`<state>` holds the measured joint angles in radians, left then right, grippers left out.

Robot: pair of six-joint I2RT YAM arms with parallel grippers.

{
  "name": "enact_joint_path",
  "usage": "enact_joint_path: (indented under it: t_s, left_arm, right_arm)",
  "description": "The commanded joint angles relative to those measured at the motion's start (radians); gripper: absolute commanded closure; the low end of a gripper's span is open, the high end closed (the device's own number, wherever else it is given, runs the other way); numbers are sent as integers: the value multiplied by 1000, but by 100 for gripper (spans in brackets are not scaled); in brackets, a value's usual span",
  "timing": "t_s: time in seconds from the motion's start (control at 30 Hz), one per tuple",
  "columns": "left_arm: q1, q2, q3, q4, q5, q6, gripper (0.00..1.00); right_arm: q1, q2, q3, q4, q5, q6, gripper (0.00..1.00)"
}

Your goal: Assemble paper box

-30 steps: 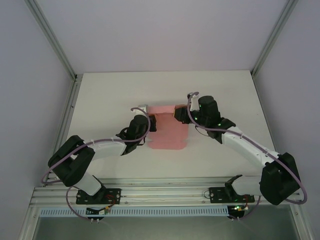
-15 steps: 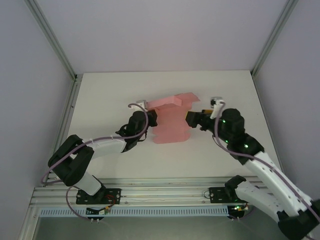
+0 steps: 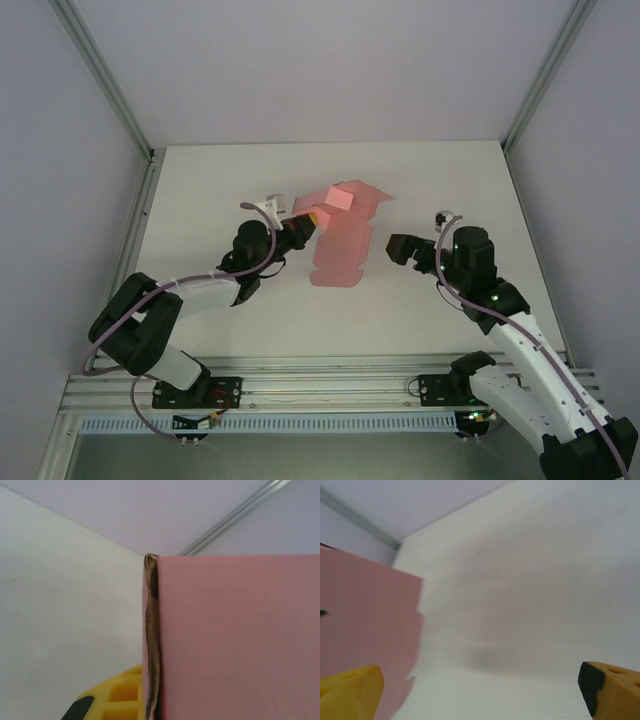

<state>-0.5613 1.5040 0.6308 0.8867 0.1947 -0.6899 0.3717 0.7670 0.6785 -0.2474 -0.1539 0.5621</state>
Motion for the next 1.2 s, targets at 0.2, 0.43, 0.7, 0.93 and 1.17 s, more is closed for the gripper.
enact_joint_path:
  t_s: [0.2, 0.43, 0.7, 0.93, 1.17]
  left_arm:
    - [3, 14, 8, 90, 89, -8, 100]
    - [3, 27, 6, 100, 95, -8, 100]
    - [2, 30, 6, 110, 104, -11, 100]
    - [2, 28, 2, 137, 133, -25, 100]
    - [3, 32, 3, 138, 143, -17, 100]
  right_arm:
    - [-4, 36, 45, 165, -133, -19, 0]
    - [-4, 26, 74, 198, -108, -49, 0]
    - [-4, 45, 113, 187, -140, -92, 0]
    - [-3, 153, 128, 270, -199, -113, 0]
    - [9, 269, 161, 252, -268, -157, 0]
